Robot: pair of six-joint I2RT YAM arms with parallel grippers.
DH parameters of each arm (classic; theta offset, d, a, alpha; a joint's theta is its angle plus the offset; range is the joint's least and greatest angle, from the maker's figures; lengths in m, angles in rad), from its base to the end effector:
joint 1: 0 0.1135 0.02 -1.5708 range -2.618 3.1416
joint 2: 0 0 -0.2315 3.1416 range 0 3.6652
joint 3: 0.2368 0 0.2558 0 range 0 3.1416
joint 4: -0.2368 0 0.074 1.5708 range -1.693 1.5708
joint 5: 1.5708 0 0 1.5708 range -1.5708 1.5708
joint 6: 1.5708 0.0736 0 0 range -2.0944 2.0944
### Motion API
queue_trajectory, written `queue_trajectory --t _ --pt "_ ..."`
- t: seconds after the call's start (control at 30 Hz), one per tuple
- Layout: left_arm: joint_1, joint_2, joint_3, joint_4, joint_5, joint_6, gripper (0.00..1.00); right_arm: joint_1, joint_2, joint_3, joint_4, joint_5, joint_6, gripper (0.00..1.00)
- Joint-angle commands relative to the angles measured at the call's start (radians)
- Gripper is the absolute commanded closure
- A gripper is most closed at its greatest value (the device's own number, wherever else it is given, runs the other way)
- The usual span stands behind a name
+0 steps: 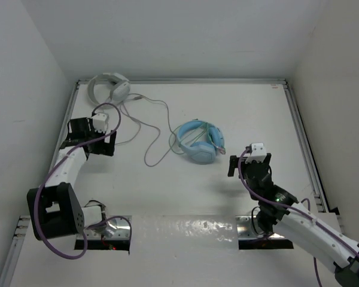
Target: Wrap the headphones
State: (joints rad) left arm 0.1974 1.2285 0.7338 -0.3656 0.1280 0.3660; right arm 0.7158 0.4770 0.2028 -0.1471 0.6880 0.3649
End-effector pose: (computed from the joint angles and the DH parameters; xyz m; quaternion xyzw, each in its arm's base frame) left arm 0.2818 0.0468 0.1549 0.1010 0.9304 0.0389 0.3501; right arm 0.1736 0.0890 0.1567 0.0426 0.8100 0.0205 0.5845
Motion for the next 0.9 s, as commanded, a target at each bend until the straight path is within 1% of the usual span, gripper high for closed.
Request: queue_trajectory --t 0.0,0.03,0.07,0.1,0.13,0.17,0.2,0.23,0.27,0.3,0.33,0.37,0.4,0.43,0.47,0.5,0.53,0.57,0.6,0.63,0.67,0.7,0.73,0.77,0.8,0.87 --pt "0.005 -0.021 0.099 -0.089 0.259 0.106 0.00 0.002 0.009 0.063 0.103 -0.015 -0.035 0.01" --pt "0.005 -0.015 0.133 -0.199 0.415 0.170 0.00 0.002 0.012 0.081 0.104 -0.016 -0.046 0.01" --pt "0.005 0.003 0.198 -0.258 0.488 0.242 0.00 0.002 0.017 0.089 0.106 -0.016 -0.047 0.01" --pt "0.002 0.017 0.238 -0.321 0.525 0.345 0.00 0.002 0.026 0.093 0.130 -0.015 -0.059 0.01" --pt "0.002 0.035 0.287 -0.323 0.503 0.329 0.00 0.002 0.032 0.096 0.142 -0.015 -0.066 0.01" --pt "0.002 0.099 0.408 -0.316 0.455 0.270 0.10 0.004 0.038 0.098 0.180 -0.010 -0.069 0.01" --pt "0.000 0.145 0.473 -0.287 0.336 0.231 0.22 0.002 0.055 0.101 0.229 -0.015 -0.078 0.01" --pt "0.004 0.193 0.543 -0.265 0.276 0.190 0.34 0.002 0.064 0.112 0.251 -0.030 -0.087 0.01" --pt "0.004 0.297 0.669 -0.236 0.210 0.094 0.60 0.002 0.077 0.119 0.291 -0.075 -0.099 0.09" --pt "0.004 0.352 0.724 -0.183 0.121 0.047 0.71 0.002 0.104 0.127 0.313 -0.090 -0.119 0.17" --pt "0.002 0.402 0.784 -0.165 0.114 0.015 0.76 0.002 0.120 0.139 0.332 -0.096 -0.122 0.24" --pt "0.004 0.495 0.878 -0.139 0.108 -0.042 0.76 0.002 0.136 0.147 0.372 -0.102 -0.124 0.26" --pt "0.002 0.540 0.913 -0.072 0.081 -0.080 0.73 0.002 0.171 0.161 0.389 -0.107 -0.144 0.22" --pt "0.004 0.628 0.990 -0.047 0.062 -0.117 0.66 0.002 0.192 0.168 0.403 -0.110 -0.155 0.17" --pt "0.004 0.673 1.036 -0.032 0.044 -0.175 0.47 0.002 0.212 0.178 0.417 -0.114 -0.162 0.13" --pt "0.002 0.775 1.143 -0.024 -0.002 -0.202 0.40 0.002 0.250 0.194 0.422 -0.129 -0.182 0.11" --pt "0.002 0.831 1.203 -0.032 -0.022 -0.228 0.33 0.002 0.267 0.201 0.428 -0.143 -0.190 0.10" --pt "0.004 0.886 1.274 -0.074 -0.042 -0.261 0.21 0.002 0.284 0.207 0.426 -0.162 -0.198 0.10" --pt "0.002 0.949 1.343 -0.100 -0.086 -0.278 0.19 0.002 0.302 0.210 0.431 -0.177 -0.208 0.10" --pt "0.002 1.062 1.477 -0.119 -0.109 -0.309 0.15 0.002 0.336 0.217 0.434 -0.205 -0.213 0.10" --pt "0.004 1.113 1.544 -0.136 -0.143 -0.321 0.15 0.002 0.350 0.222 0.438 -0.212 -0.216 0.10" --pt "0.005 1.161 1.596 -0.142 -0.236 -0.329 0.14 0.002 0.363 0.234 0.437 -0.225 -0.215 0.10" --pt "0.005 1.221 1.645 -0.127 -0.266 -0.332 0.13 0.005 0.382 0.236 0.438 -0.248 -0.213 0.10" --pt "0.007 1.236 1.644 -0.065 -0.299 -0.331 0.13 0.004 0.390 0.237 0.446 -0.267 -0.211 0.10" --pt "0.005 1.246 1.635 -0.026 -0.359 -0.328 0.13 0.005 0.393 0.228 0.455 -0.284 -0.211 0.10" --pt "0.005 1.276 1.621 0.036 -0.430 -0.311 0.12 0.004 0.402 0.215 0.489 -0.323 -0.211 0.10"
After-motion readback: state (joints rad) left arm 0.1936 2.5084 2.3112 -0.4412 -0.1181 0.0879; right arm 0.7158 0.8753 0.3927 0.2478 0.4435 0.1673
